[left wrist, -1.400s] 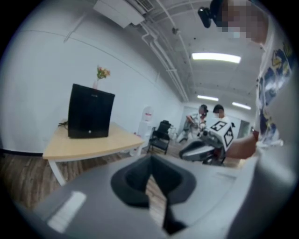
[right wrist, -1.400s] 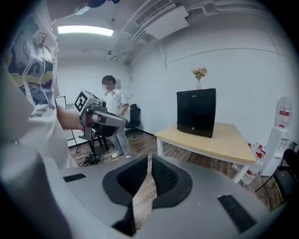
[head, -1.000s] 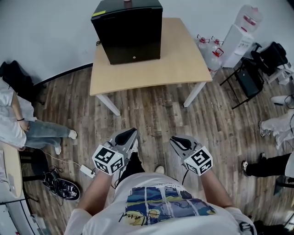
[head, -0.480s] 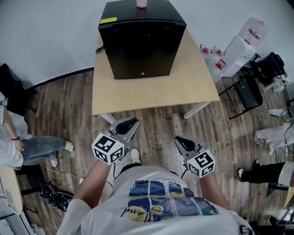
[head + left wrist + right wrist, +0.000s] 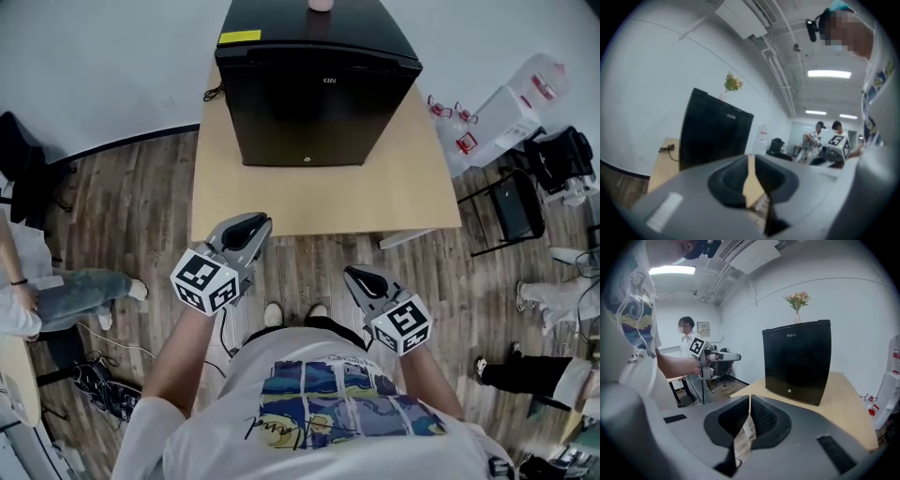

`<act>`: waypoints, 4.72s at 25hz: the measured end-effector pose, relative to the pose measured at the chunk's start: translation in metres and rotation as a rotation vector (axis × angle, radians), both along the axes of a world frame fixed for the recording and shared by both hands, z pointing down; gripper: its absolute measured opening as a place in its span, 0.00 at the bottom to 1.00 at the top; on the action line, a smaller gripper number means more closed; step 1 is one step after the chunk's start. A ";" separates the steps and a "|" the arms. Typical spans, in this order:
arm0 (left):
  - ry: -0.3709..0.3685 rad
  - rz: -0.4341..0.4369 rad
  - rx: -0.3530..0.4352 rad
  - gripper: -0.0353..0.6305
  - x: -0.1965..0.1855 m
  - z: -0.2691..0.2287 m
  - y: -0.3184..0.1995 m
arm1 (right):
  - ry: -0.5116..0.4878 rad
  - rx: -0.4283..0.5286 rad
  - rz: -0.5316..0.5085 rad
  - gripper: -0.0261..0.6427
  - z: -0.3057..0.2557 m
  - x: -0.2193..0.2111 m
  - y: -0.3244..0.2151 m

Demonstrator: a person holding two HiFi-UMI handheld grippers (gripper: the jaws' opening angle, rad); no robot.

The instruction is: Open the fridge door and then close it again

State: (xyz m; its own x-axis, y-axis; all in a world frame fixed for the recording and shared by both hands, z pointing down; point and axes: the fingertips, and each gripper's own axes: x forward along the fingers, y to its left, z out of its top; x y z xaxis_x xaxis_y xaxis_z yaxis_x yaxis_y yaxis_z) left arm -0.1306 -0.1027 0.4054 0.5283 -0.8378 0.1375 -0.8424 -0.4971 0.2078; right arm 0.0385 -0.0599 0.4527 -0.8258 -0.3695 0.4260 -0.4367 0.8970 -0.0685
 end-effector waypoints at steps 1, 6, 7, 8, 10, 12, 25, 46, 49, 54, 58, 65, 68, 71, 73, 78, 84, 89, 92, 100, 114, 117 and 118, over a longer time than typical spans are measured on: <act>-0.003 -0.015 0.004 0.12 -0.004 -0.003 -0.007 | 0.000 -0.002 -0.011 0.07 -0.001 0.000 -0.009; -0.025 -0.080 0.024 0.15 -0.018 -0.020 -0.038 | -0.001 -0.006 -0.076 0.07 -0.001 0.007 -0.045; -0.031 -0.091 0.030 0.15 -0.022 -0.022 -0.044 | -0.007 -0.008 -0.086 0.07 0.000 0.008 -0.050; -0.034 -0.102 0.036 0.17 -0.026 -0.025 -0.051 | -0.012 -0.011 -0.095 0.07 0.002 0.010 -0.055; -0.037 -0.124 0.053 0.19 -0.037 -0.028 -0.065 | -0.009 -0.026 -0.110 0.07 0.009 0.013 -0.062; -0.036 -0.134 0.064 0.20 -0.051 -0.031 -0.080 | 0.005 -0.044 -0.112 0.07 0.018 0.014 -0.067; -0.042 -0.012 0.165 0.29 -0.165 -0.074 -0.190 | 0.021 -0.056 0.118 0.07 0.020 -0.035 -0.097; -0.011 0.298 0.240 0.30 -0.172 -0.080 -0.252 | 0.032 -0.095 0.421 0.07 0.034 -0.084 -0.062; -0.012 0.306 0.244 0.30 -0.174 -0.080 -0.251 | 0.033 -0.089 0.441 0.07 0.033 -0.083 -0.060; -0.014 0.305 0.247 0.29 -0.174 -0.080 -0.251 | 0.039 -0.094 0.454 0.07 0.035 -0.083 -0.059; -0.021 0.300 0.242 0.29 -0.174 -0.079 -0.252 | 0.036 -0.093 0.449 0.07 0.036 -0.086 -0.060; -0.033 0.283 0.222 0.29 -0.173 -0.082 -0.249 | 0.025 -0.094 0.451 0.07 0.034 -0.085 -0.055; -0.031 0.273 0.218 0.29 -0.172 -0.085 -0.247 | 0.028 -0.092 0.439 0.07 0.031 -0.082 -0.051; -0.033 0.262 0.205 0.29 -0.172 -0.083 -0.247 | 0.036 -0.080 0.428 0.07 0.027 -0.077 -0.051; -0.037 0.252 0.201 0.29 -0.173 -0.082 -0.247 | 0.033 -0.069 0.429 0.07 0.024 -0.071 -0.052; -0.046 0.231 0.194 0.29 -0.175 -0.081 -0.249 | 0.023 -0.066 0.434 0.07 0.022 -0.057 -0.049; -0.050 0.186 0.189 0.30 -0.175 -0.081 -0.248 | 0.027 -0.086 0.424 0.07 0.024 -0.035 -0.033; -0.051 0.136 0.178 0.31 -0.176 -0.081 -0.249 | 0.024 -0.087 0.405 0.07 0.021 -0.022 -0.030; -0.048 0.132 0.175 0.31 -0.176 -0.081 -0.245 | 0.025 -0.087 0.393 0.07 0.020 -0.015 -0.030; -0.073 0.125 0.186 0.29 -0.157 -0.081 -0.207 | 0.021 -0.078 0.358 0.07 0.018 0.004 -0.031; -0.098 -0.004 0.176 0.29 -0.130 -0.083 -0.151 | -0.007 -0.080 0.274 0.07 0.019 0.025 -0.025; -0.100 -0.036 0.168 0.29 -0.122 -0.083 -0.139 | -0.012 -0.077 0.259 0.07 0.021 0.034 -0.026; -0.102 -0.045 0.165 0.29 -0.119 -0.083 -0.135 | -0.014 -0.078 0.253 0.07 0.021 0.036 -0.025</act>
